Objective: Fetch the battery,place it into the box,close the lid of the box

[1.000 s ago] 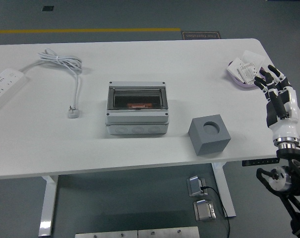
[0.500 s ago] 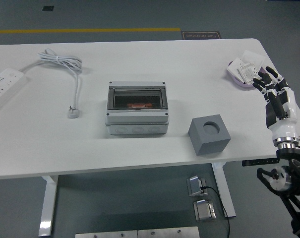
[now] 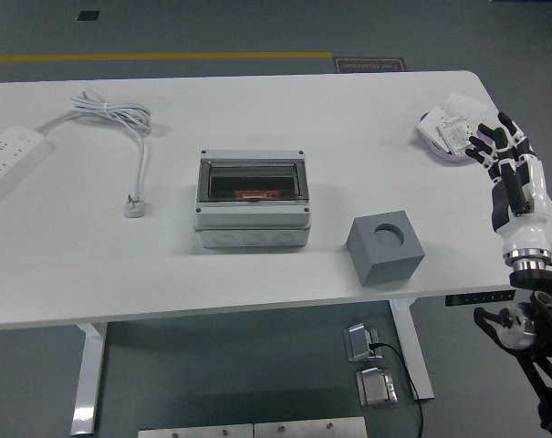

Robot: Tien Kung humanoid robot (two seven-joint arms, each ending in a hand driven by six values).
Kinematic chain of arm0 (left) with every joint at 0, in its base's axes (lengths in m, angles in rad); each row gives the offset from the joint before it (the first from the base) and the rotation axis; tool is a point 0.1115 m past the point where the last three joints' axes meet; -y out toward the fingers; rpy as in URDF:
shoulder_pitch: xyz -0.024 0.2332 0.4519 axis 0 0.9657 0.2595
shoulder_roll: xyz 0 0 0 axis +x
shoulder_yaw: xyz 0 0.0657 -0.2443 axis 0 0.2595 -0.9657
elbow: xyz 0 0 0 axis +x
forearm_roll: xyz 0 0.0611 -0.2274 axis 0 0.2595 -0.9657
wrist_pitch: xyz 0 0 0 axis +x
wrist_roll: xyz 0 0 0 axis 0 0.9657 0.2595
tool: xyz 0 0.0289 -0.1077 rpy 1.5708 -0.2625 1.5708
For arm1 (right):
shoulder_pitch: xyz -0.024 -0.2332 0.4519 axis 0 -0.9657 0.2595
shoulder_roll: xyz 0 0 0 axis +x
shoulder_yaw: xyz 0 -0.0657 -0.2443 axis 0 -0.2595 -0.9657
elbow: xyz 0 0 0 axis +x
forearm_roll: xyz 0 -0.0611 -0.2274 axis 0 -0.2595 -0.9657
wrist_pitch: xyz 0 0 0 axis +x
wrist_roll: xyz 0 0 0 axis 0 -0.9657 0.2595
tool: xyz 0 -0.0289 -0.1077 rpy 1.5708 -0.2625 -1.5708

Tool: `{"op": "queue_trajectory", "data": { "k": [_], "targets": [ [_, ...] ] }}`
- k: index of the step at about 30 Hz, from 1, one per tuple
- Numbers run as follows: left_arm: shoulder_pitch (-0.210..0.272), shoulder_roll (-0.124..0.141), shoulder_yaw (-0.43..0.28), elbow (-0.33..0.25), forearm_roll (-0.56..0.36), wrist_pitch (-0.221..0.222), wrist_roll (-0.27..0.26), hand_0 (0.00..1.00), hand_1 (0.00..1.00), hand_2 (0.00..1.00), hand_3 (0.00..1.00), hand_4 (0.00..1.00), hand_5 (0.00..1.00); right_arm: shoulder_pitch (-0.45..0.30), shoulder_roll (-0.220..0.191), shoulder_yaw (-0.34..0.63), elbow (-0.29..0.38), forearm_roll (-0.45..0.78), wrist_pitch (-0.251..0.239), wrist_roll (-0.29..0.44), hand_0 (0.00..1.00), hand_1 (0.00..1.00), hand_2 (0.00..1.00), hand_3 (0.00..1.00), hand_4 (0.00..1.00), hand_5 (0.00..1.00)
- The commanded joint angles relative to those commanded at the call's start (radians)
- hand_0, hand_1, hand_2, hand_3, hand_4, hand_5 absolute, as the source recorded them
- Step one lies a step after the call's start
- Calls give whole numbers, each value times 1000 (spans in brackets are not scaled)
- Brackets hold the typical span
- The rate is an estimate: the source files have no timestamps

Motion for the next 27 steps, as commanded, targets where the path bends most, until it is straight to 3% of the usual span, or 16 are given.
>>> {"op": "queue_trajectory", "data": {
  "k": [5,6,11,12,27],
  "targets": [
    [1,-1,-3,0,3,0,1,569,686,553,593,493,161,-1,0,-1,-3,12,-1,3,998,847,816,629,916,744],
    [1,-2,-4,0,3,0,1,569,686,552,593,492,160,-1,0,-1,-3,14,-1,3,998,871,864,749,917,712],
    [1,-4,-4,0,3,0,1,569,686,552,593,492,160,-1,0,-2,-5,26,-1,6,998,871,864,749,917,712],
    [1,-4,-6,0,4,0,1,569,686,553,594,491,160,-1,0,-2,-5,28,-1,7,998,797,877,998,928,710],
    [4,-3,-27,0,24,1,6,570,686,553,594,491,160,-1,1,10,-3,2,-7,4,998,780,861,998,938,727]
  ]
}}
